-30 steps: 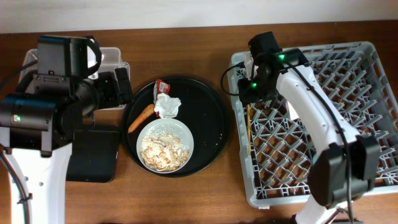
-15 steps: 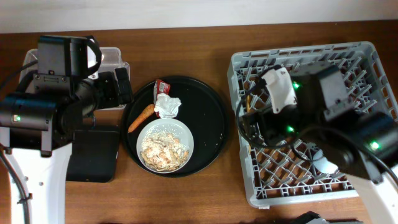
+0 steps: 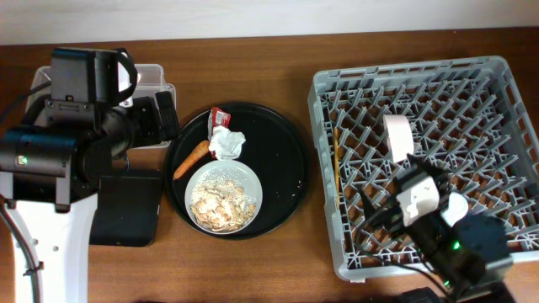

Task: Sort waste into correct bins and load items into the dishwasher rack
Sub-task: 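Insert the chopsticks into the rack and withdraw the right gripper, then grasp the crumpled white tissue with the left gripper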

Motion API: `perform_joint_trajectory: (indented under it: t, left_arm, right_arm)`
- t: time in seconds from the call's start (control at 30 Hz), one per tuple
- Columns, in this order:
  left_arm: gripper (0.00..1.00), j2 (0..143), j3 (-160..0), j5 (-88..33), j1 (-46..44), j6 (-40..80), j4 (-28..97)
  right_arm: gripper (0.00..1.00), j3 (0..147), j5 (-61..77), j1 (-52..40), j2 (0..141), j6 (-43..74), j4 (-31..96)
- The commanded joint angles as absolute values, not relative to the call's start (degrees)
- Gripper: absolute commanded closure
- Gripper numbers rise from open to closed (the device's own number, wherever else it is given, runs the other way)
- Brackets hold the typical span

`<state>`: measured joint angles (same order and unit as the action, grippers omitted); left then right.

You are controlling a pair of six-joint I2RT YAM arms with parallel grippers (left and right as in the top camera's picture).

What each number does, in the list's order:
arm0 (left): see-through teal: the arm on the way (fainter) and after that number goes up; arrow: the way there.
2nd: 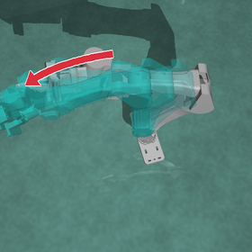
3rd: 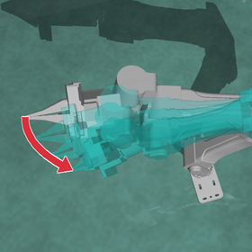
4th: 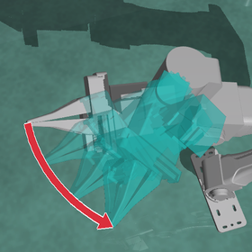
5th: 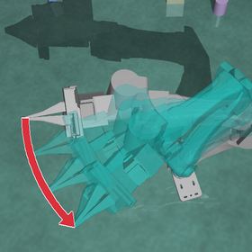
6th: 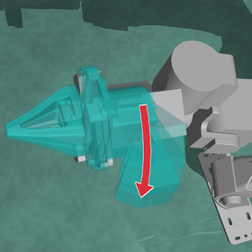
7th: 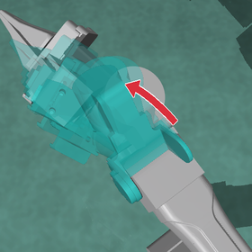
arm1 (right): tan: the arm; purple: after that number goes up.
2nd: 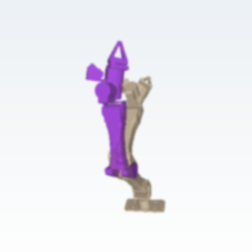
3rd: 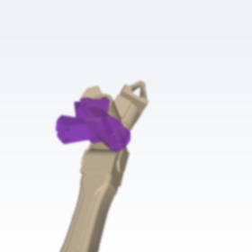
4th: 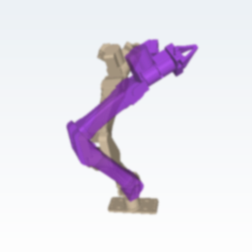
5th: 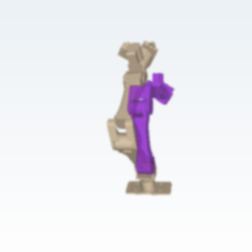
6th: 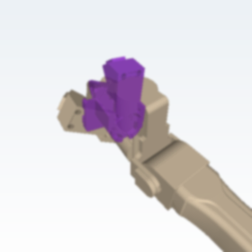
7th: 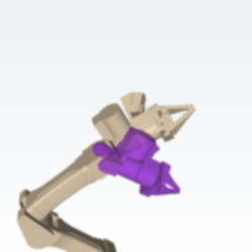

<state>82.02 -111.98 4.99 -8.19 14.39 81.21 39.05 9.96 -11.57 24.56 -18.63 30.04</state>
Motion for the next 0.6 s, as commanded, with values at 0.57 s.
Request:
perform_joint_trajectory:
  t: [0.57]
  left_arm:
    - [0.01, 82.0, -112.2, 5.8, -8.2, 14.8, 81.1]
  right_arm:
    - [0.02, 0.3, 8.4, -4.8, 0.4, -4.0, 3.7]
